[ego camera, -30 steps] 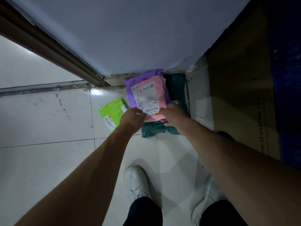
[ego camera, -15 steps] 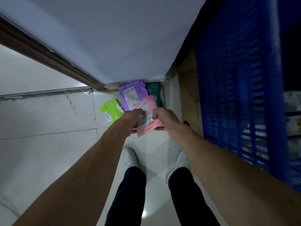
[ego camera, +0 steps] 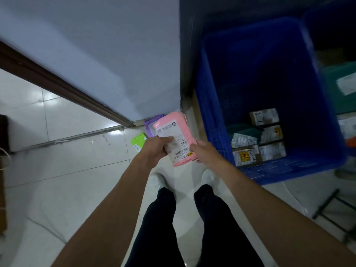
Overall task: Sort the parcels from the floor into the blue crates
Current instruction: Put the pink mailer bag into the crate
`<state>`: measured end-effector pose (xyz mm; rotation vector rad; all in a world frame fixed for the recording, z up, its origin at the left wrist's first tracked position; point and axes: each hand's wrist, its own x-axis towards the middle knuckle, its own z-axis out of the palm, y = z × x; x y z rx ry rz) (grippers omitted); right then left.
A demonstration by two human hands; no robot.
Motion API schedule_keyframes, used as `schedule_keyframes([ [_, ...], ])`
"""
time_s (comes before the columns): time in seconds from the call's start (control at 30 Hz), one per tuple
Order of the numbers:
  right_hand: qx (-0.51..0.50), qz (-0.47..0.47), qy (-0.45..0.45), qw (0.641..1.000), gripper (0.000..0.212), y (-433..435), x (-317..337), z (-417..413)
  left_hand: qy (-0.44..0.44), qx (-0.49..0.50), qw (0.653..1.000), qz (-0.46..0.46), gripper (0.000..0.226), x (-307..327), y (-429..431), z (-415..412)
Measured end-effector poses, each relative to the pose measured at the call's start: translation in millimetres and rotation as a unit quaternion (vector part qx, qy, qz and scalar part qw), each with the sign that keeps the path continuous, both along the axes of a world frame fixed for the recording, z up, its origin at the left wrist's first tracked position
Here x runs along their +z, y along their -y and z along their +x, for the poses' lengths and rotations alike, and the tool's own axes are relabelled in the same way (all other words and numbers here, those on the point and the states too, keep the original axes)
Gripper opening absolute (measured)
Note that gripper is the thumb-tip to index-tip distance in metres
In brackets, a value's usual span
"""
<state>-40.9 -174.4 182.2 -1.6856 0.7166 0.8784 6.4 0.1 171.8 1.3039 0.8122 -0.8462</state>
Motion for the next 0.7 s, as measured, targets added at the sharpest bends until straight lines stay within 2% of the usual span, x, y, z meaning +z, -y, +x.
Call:
schedule_keyframes([
  [0.2, -0.056, 0.016, 0.068, 0.996, 0.023, 37, 88, -9, 0.073, -0.082, 0.994, 0.021, 0.015, 83, 43, -17],
  [0.3, -0.059, 0.016, 0.108, 0.992, 0.016, 61, 123, -7, 0.108, -0.093, 0.989, 0.022, 0.015, 112, 65, -18],
  [0.47, -0.074, 0.024, 0.143, 0.987, 0.027, 100, 158, -7, 0.14, -0.118, 0.983, 0.01, 0.026, 141, 96, -19],
  [0.57, -0.103, 0.035, 0.152, 0.982, 0.026, 112, 172, -14, 0.149, -0.163, 0.975, 0.002, 0.029, 153, 106, -21],
  [0.7, -0.147, 0.034, 0.173, 0.973, 0.028, 116, 181, -23, 0.173, -0.215, 0.961, -0.002, 0.021, 169, 114, -24],
])
